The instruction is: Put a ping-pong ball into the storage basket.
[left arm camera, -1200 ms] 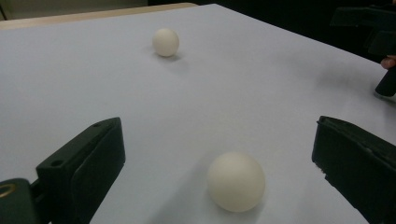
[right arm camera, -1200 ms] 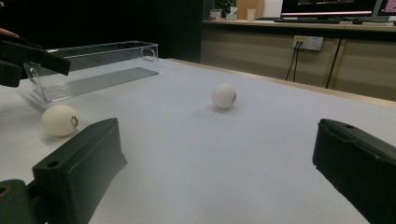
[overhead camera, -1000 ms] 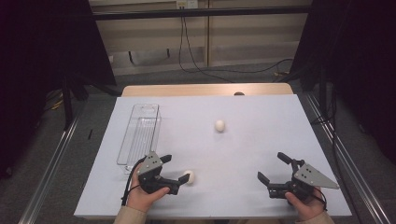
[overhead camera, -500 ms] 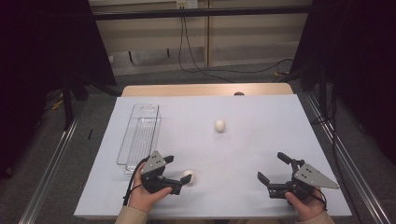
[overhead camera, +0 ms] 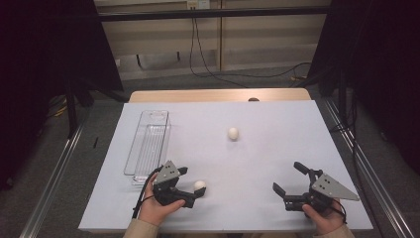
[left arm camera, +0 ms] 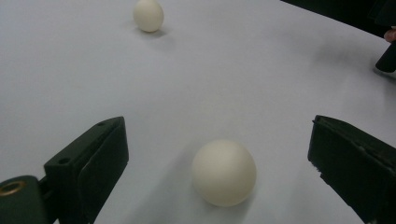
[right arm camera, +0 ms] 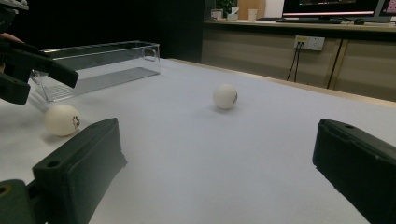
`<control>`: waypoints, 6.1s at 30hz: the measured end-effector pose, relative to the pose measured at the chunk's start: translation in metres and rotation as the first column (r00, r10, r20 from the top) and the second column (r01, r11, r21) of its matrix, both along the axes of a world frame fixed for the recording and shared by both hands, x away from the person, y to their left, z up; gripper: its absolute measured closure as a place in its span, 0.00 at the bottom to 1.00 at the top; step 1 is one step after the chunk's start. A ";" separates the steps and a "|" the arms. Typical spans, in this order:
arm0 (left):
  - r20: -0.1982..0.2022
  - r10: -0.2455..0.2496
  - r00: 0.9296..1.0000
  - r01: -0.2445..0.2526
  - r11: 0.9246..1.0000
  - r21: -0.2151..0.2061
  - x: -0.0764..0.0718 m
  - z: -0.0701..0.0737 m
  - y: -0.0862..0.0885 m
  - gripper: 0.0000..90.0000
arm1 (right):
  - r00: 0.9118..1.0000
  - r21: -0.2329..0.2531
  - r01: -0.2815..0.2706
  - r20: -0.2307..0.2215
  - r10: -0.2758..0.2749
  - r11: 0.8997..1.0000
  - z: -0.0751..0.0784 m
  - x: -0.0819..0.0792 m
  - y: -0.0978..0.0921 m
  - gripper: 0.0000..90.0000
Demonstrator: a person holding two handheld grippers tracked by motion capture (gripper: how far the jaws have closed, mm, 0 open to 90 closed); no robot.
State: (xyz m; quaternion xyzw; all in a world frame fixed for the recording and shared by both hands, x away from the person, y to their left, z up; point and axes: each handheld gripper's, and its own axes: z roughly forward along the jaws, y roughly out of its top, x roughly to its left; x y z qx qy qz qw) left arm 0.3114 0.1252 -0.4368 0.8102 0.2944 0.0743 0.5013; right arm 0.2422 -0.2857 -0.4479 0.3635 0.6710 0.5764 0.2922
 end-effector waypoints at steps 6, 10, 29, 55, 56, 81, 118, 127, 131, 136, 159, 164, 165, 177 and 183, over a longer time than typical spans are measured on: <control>-0.008 0.005 1.000 -0.005 1.000 0.012 0.001 -0.001 -0.001 0.06 | 1.000 0.003 0.005 0.002 -0.005 1.000 0.001 0.000 0.000 0.01; -0.015 0.003 1.000 -0.003 1.000 0.026 0.002 -0.002 -0.001 0.07 | 1.000 0.004 0.002 0.002 -0.002 1.000 0.001 0.000 0.000 0.01; -0.060 -0.021 0.998 0.026 0.997 0.075 0.004 -0.009 -0.008 0.16 | 1.000 0.005 0.002 0.005 -0.002 1.000 0.001 0.000 -0.001 0.01; -0.098 -0.051 0.994 0.061 0.993 0.104 0.007 -0.012 -0.011 0.33 | 1.000 0.005 -0.004 0.008 0.004 1.000 0.002 0.000 -0.001 0.01; -0.101 -0.051 0.994 0.062 0.992 0.106 0.007 -0.012 -0.012 0.34 | 1.000 0.007 -0.003 0.007 0.003 1.000 0.002 0.000 -0.001 0.01; -0.104 -0.069 0.992 0.085 0.984 0.156 0.007 -0.015 -0.017 0.46 | 1.000 0.010 0.000 0.006 0.000 1.000 0.002 0.000 -0.003 0.01; -0.106 -0.063 0.992 0.082 0.978 0.190 0.009 -0.017 -0.019 0.53 | 1.000 0.004 -0.005 0.005 0.005 1.000 0.002 0.000 -0.003 0.01; -0.103 -0.061 0.993 0.080 0.978 0.195 0.008 -0.018 -0.021 0.54 | 1.000 0.004 -0.003 0.006 0.003 1.000 0.002 0.000 -0.003 0.01; -0.104 -0.056 0.993 0.076 0.978 0.193 0.008 -0.018 -0.021 0.54 | 1.000 0.003 -0.005 0.007 0.005 1.000 0.002 0.000 -0.002 0.01; -0.101 -0.056 0.993 0.074 0.978 0.195 0.009 -0.018 -0.021 0.55 | 1.000 0.002 -0.005 0.006 0.005 1.000 0.002 0.000 -0.003 0.01; -0.095 -0.051 0.994 0.070 0.977 0.202 0.007 -0.017 -0.022 0.57 | 1.000 0.003 -0.005 0.003 0.005 1.000 0.001 0.001 -0.002 0.01; -0.094 -0.046 0.995 0.064 0.979 0.193 0.008 -0.017 -0.021 0.57 | 1.000 0.004 -0.005 0.002 0.005 1.000 0.001 0.001 -0.003 0.01; -0.096 -0.043 0.994 0.060 0.980 0.191 0.008 -0.016 -0.020 0.57 | 1.000 0.004 -0.005 0.002 0.005 1.000 0.001 0.001 -0.003 0.01; -0.096 -0.035 0.995 0.051 0.983 0.176 0.008 -0.012 -0.018 0.57 | 1.000 0.009 -0.001 -0.004 0.001 1.000 0.000 0.001 -0.003 0.01; -0.102 -0.026 0.994 0.043 0.986 0.162 0.010 -0.009 -0.016 0.57 | 1.000 0.011 0.000 -0.007 0.000 1.000 0.000 0.001 -0.003 0.01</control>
